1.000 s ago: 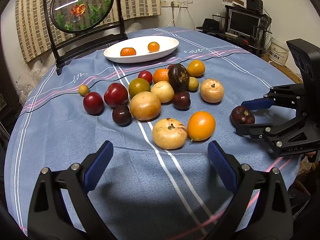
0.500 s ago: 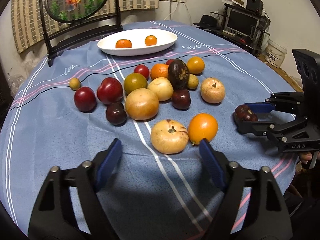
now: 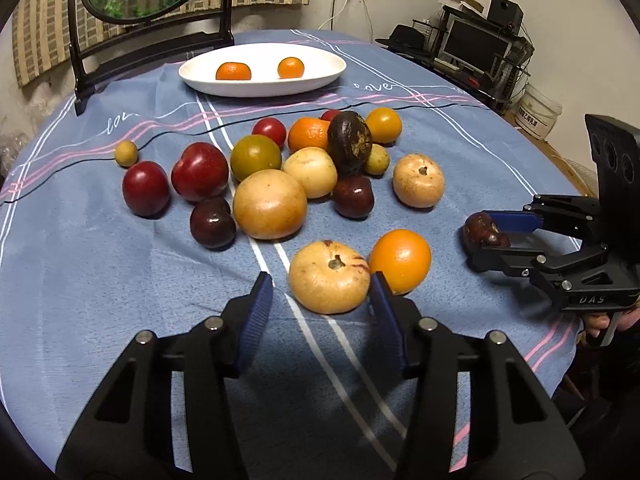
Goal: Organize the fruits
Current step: 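Grasp a dark purple plum with the right gripper while the left gripper grasps a pale yellow fruit, then carry the plum and pale fruit onto the white plate and release both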
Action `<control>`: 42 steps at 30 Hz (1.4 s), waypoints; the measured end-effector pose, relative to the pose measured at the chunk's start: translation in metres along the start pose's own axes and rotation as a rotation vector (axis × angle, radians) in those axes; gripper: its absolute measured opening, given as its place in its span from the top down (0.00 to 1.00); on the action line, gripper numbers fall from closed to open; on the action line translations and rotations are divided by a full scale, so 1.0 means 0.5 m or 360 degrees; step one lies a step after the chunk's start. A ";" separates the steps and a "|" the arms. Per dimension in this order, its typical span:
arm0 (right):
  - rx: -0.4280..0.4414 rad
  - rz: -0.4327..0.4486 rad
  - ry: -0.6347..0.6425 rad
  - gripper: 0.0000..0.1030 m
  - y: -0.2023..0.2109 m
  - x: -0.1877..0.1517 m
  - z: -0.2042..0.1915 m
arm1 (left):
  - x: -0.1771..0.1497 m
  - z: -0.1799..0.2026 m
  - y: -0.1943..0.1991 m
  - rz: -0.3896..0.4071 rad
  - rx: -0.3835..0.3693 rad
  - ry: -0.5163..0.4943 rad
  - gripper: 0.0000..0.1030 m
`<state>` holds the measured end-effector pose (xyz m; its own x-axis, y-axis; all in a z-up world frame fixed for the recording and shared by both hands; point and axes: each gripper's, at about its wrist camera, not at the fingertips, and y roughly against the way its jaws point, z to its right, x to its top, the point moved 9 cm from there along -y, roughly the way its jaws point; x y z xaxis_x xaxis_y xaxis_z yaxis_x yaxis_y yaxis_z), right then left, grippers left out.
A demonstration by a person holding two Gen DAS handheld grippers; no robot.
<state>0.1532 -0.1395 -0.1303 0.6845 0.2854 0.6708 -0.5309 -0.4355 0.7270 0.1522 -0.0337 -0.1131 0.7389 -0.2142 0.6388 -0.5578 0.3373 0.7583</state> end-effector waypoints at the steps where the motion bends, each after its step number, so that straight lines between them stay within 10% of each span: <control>1: 0.0001 0.0000 -0.0002 0.57 0.000 0.000 0.000 | 0.000 -0.001 -0.001 -0.0003 -0.0008 0.0006 0.50; 27: 0.0019 0.0019 -0.0067 0.57 0.005 0.015 0.016 | 0.013 -0.003 -0.003 -0.0066 -0.0063 -0.0014 0.59; 42: -0.0142 0.0324 -0.0145 0.57 -0.030 0.293 0.137 | 0.342 -0.160 -0.013 0.0117 0.0057 0.0149 0.59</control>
<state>0.2957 -0.1497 -0.0531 0.5990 0.1198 0.7917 -0.7016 -0.3981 0.5911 0.3125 0.0007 -0.0192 0.7268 -0.1033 0.6791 -0.6236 0.3154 0.7153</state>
